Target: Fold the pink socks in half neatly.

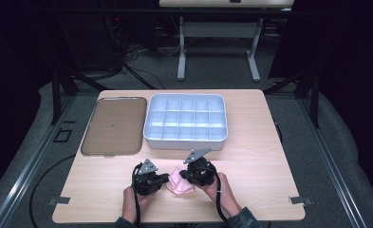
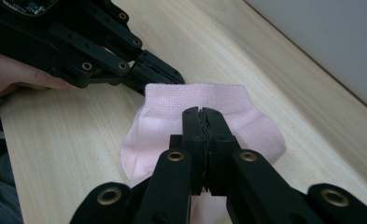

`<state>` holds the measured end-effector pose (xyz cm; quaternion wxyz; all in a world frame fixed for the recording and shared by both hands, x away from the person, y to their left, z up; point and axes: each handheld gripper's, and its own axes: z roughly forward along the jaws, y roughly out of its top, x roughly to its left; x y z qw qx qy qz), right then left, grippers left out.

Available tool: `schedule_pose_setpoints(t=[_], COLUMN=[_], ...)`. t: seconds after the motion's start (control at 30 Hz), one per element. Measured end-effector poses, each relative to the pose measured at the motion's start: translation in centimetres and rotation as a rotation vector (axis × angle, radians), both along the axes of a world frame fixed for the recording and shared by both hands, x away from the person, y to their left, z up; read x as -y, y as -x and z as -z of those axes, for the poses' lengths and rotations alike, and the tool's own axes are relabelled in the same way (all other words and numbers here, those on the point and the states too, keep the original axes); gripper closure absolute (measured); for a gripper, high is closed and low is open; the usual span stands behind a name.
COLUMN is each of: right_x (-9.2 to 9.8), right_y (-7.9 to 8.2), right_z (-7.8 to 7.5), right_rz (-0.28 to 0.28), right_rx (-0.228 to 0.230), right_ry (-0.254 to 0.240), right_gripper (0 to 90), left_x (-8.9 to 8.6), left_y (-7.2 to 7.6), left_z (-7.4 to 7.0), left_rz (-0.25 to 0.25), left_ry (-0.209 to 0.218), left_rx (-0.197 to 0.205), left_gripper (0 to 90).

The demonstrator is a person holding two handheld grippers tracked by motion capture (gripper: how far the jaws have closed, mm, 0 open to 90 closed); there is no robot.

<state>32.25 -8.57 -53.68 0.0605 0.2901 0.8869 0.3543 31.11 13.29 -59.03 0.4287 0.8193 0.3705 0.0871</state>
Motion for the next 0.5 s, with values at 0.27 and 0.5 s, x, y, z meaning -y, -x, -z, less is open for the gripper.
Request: schedule_pose_setpoints(t=[0.27, 0.5], right_x=[-1.0, -1.5], right_y=[-0.3, -0.5], right_z=[0.7, 1.6], right_rz=[-0.029, -0.051], right_rx=[-0.017, -0.035], right_ry=[0.017, 0.061], right_gripper=[88.9, 88.4], left_x=[0.0, 0.0], left_y=[0.0, 0.0], left_z=[0.0, 0.0], left_rz=[0.002, 0.002], left_ry=[-0.002, -0.002], left_rx=[0.002, 0.002], left_gripper=[85.2, 85.2])
